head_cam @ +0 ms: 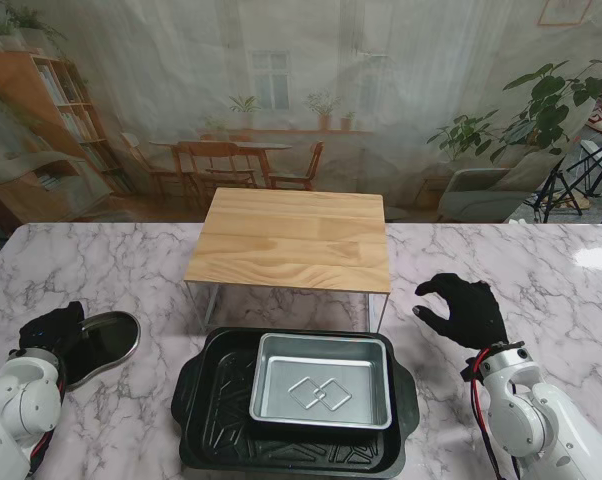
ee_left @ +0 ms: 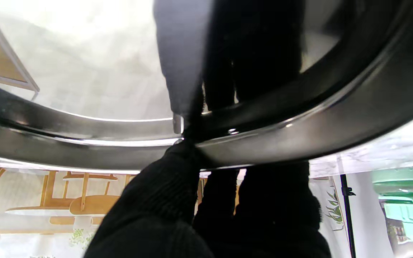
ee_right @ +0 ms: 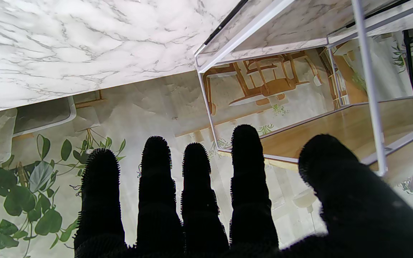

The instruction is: Stack the baking trays onto the shelf

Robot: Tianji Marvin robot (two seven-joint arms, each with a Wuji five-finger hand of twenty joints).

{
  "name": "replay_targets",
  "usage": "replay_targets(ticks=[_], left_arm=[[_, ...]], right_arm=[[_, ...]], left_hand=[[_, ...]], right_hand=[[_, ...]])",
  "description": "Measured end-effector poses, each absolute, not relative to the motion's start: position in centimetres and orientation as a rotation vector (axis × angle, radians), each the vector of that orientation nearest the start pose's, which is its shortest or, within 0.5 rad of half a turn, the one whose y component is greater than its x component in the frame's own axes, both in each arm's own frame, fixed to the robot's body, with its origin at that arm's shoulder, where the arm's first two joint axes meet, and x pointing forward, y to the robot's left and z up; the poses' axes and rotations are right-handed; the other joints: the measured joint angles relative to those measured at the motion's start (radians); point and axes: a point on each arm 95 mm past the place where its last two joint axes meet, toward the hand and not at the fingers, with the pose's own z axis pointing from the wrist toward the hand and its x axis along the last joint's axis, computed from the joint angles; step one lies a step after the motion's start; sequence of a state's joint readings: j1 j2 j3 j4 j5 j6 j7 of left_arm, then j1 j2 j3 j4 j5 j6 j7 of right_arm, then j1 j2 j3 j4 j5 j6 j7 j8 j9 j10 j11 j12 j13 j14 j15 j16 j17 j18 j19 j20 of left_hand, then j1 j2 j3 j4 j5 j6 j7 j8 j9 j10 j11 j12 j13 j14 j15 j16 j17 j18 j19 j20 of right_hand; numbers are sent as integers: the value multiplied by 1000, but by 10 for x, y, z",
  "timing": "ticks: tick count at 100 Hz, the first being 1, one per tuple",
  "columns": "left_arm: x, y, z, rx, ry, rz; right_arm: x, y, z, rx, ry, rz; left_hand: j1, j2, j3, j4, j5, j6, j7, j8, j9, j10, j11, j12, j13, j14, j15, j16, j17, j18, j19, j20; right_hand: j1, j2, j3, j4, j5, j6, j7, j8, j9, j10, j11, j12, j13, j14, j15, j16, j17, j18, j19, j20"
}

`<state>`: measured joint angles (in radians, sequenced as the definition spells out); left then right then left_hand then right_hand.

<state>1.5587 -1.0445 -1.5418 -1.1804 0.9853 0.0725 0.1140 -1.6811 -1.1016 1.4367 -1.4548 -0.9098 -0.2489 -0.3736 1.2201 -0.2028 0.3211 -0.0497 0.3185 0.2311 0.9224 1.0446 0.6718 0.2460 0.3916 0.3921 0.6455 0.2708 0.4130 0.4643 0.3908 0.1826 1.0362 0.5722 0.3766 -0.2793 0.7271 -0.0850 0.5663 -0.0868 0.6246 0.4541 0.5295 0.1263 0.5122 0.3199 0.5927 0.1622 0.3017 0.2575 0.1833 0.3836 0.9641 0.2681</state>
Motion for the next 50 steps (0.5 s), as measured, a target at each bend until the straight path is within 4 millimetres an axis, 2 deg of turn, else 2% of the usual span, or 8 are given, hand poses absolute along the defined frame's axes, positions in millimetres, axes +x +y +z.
replay_targets(ticks=[6,18,19,38,50], left_arm=[[397,229,-385,-1506,1158,-931],[399,230,-380,-1533,1153,-941],[400,230,-380,-1536,1151,-943],[404,232,-374,-1590,1120,-976],[406,234,-373,-1636,1086,-1014]], right_arm=[[379,-94,-344,1195,1154,1642],[379,-94,-344,1200,1149,1646],[379,-94,-344,1200,1148,1646],[379,-94,-344,1207,1140,1652],[379,-94,-344,1212,1134,1655]], left_hand=[[0,0,16,-10,-11,2,11,3,21,0,14,38,43,2,21,0,36,9,25,-26],[0,0,30,-13,-12,3,22,16,48,-1,47,131,108,4,44,-8,98,21,47,-54],[0,0,38,-22,-12,3,23,17,48,-1,48,142,115,5,49,-8,104,23,48,-62],[0,0,40,-24,-22,8,26,23,76,-3,97,264,220,6,146,5,193,44,135,-71],[0,0,40,-25,-22,8,26,24,76,-15,111,321,245,6,203,35,218,48,176,-77]], right_hand=[[0,0,0,0,0,0,0,0,0,0,0,0,0,0,0,0,0,0,0,0],[0,0,0,0,0,0,0,0,0,0,0,0,0,0,0,0,0,0,0,0],[0,0,0,0,0,0,0,0,0,0,0,0,0,0,0,0,0,0,0,0],[0,0,-12,0,0,0,0,0,0,0,0,0,0,0,0,0,0,0,0,0],[0,0,-13,0,0,0,0,0,0,0,0,0,0,0,0,0,0,0,0,0]])
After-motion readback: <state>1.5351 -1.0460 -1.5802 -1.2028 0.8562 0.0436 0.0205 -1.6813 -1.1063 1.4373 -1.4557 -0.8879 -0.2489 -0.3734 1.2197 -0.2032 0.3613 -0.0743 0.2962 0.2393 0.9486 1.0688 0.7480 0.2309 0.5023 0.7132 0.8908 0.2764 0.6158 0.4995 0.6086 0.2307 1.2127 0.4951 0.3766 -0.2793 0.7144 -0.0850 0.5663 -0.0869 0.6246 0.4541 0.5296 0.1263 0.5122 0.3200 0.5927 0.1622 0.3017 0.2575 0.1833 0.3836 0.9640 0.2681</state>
